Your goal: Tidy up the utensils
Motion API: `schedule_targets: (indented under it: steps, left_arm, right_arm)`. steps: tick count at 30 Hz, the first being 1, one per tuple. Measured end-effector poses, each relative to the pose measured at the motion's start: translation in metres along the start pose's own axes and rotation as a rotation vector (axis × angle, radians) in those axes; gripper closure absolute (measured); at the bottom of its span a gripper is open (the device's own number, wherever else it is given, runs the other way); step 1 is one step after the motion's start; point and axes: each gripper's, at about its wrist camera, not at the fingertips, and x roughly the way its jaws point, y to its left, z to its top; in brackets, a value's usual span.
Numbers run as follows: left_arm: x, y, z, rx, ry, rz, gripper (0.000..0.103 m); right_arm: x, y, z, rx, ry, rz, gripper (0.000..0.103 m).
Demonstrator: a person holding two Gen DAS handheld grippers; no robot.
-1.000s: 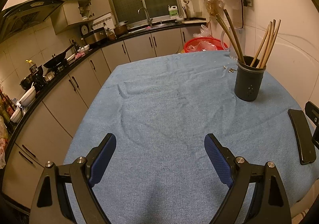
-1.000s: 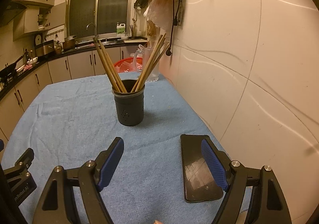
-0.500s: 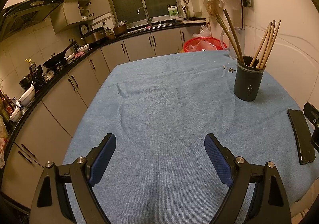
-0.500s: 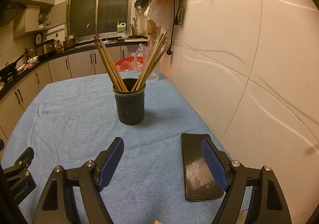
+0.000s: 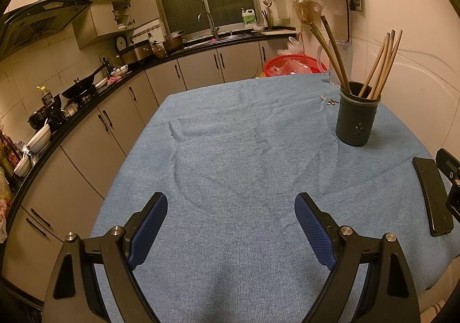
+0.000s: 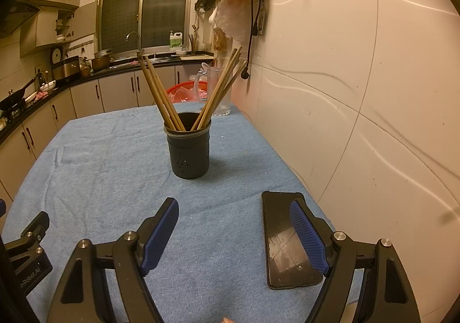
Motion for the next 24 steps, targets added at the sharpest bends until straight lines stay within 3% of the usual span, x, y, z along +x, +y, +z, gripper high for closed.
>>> schedule_targets:
  steps: [19,22,24]
  left_arm:
    - [-0.005,0.005,0.002,-0.02,-0.009,0.015,0.013]
    - [-0.009,0.019,0.005,-0.077,-0.045,0.065,0.013]
    - [0.001,0.037,0.009,-0.121,-0.017,0.057,0.013]
  right_arm:
    - [-0.005,0.002,0.001,-0.002,-0.007,0.007,0.021]
    - [-0.001,0.004,0.003,0.005,0.006,0.023,0.021]
    - [0.01,0.006,0.005,0.013,0.038,0.039,0.021]
